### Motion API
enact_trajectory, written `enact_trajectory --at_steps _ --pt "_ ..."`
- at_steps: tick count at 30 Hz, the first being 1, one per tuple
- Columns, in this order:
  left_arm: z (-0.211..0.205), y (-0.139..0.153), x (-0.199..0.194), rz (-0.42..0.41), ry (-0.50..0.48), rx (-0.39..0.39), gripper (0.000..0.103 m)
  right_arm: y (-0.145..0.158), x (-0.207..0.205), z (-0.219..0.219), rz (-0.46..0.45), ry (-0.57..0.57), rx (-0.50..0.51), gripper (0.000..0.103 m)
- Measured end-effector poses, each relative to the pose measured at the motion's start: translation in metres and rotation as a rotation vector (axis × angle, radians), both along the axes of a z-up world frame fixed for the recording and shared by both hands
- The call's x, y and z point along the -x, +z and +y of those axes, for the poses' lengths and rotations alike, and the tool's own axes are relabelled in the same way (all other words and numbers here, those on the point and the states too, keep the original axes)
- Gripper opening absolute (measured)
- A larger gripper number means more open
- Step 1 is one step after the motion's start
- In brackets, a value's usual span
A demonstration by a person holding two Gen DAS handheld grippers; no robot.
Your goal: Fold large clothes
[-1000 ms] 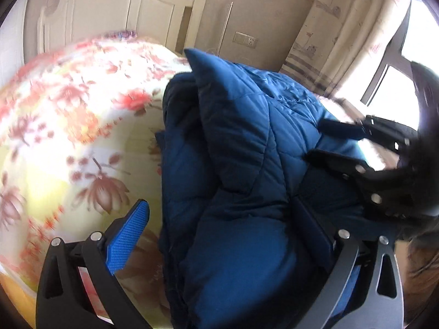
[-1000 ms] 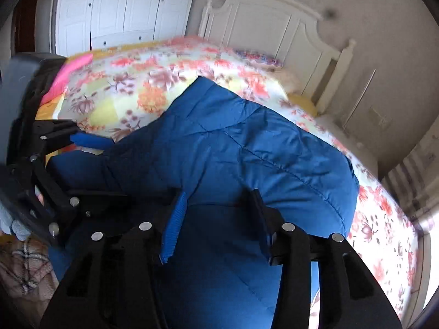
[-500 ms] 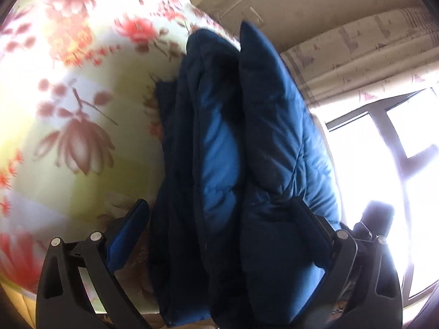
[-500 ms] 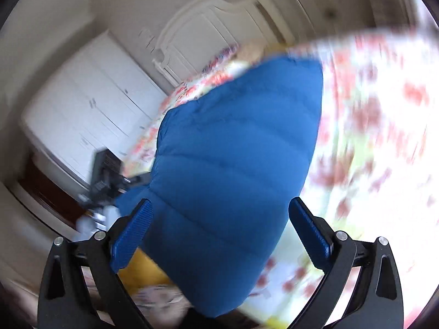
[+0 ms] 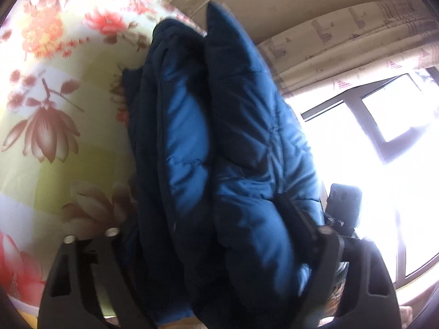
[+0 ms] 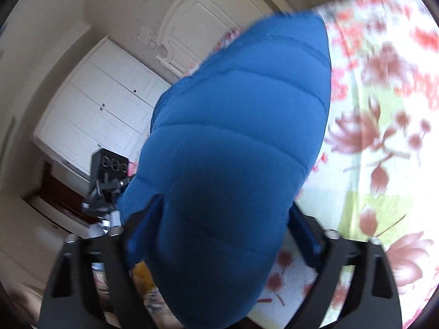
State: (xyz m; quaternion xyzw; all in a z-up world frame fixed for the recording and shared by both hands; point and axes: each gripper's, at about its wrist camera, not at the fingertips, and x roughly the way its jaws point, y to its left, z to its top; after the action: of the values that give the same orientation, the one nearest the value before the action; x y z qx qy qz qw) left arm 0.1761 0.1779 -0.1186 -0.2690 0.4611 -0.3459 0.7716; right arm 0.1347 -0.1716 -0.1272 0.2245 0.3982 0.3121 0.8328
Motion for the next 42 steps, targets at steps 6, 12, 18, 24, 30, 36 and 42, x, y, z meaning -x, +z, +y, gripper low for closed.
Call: enact_trajectory --at_steps 6,12,18,24,30,36,42 --pt "-0.020 0.035 0.007 -0.150 0.052 -0.031 0.059 0.040 0.004 0.009 -0.271 -0.088 0.217 0.060" --pt "-0.069 0.074 -0.049 -0.259 0.054 -0.006 0.058 0.074 -0.047 -0.028 -0.396 -0.204 0.276 0.058" --pt "-0.137 0.039 -0.138 -0.156 0.048 -0.050 0.058 0.046 -0.127 -0.083 -0.225 -0.317 0.320 0.059" --pt "-0.153 0.014 -0.149 -0.094 0.082 -0.102 0.080 0.022 -0.131 -0.111 -0.098 -0.358 0.213 0.079" --pt "-0.132 0.057 -0.102 -0.226 0.191 -0.235 0.090 0.064 -0.066 -0.104 -0.227 -0.441 0.261 0.088" --pt "-0.135 0.136 0.013 -0.610 0.295 -0.392 0.101 0.115 0.020 -0.087 -0.432 -0.477 0.336 0.093" --pt "-0.156 0.163 0.103 -0.847 0.480 -0.589 0.101 0.127 0.088 -0.064 -0.554 -0.526 0.425 0.098"
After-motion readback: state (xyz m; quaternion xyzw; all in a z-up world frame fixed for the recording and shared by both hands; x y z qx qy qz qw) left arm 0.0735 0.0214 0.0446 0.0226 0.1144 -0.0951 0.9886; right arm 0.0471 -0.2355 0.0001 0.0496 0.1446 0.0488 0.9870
